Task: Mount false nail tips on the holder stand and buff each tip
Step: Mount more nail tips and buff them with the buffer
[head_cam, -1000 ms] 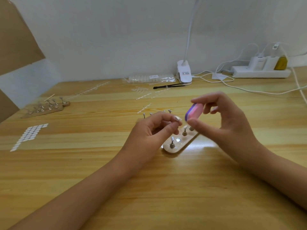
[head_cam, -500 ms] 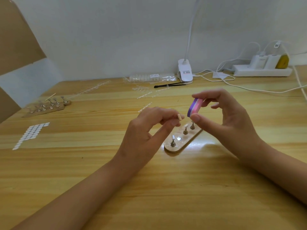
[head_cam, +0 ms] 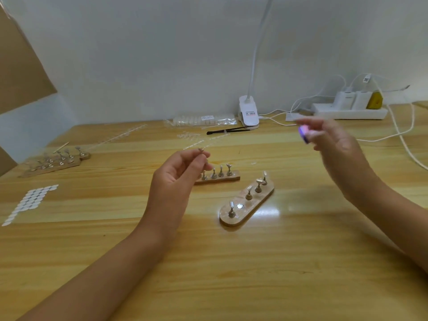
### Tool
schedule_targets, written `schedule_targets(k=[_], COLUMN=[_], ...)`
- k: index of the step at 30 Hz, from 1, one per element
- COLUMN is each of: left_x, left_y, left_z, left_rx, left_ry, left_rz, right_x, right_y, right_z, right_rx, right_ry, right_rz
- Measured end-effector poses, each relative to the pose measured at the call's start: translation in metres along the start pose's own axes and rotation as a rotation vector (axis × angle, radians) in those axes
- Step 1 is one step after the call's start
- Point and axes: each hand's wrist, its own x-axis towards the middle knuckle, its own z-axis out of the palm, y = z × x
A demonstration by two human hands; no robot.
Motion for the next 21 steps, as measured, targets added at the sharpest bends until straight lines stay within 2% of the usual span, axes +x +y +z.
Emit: schedule_targets(k=[3, 5, 7, 11, 15, 18, 21], left_x=[0.002, 0.002, 0.002, 0.002, 0.001, 0.001, 0.002], left_y=[-0.001, -0.001, -0.001, -0.002, -0.001, 0.000, 0.001], left_z=[-0.002, -0.002, -0.003, -0.003, -0.001, 0.000, -0.002], left_rx=[-0.008, -0.004, -0.006, -0.017, -0.021, -0.021, -0.015], left_ry=[0.031, 0.030, 0.021, -0.003, -0.024, -0.025, -0.026], left_rz=[-0.035, -0.041, -0.048, -0.066, -0.073, -0.073, -0.075], right_x=[0.007, 0.004, 0.001, 0.009, 0.027, 0.038, 0.045], right_y=[0.022, 0.028, 0.028, 0.015, 0.009, 0.015, 0.022], right_z=[-0.003, -0.002, 0.000, 0.003, 0.019, 0.033, 0.042], right_rx=[-0.660, -0.912, -0.892, -0.709, -0.620, -0.720, -0.726], right_ry=[-0.188, -0.348, -0.375, -0.281, -0.444, -0.593, -0.558], right_rz=[0.050, 0.140, 0.134, -0.077, -0.132, -0.136, -0.173])
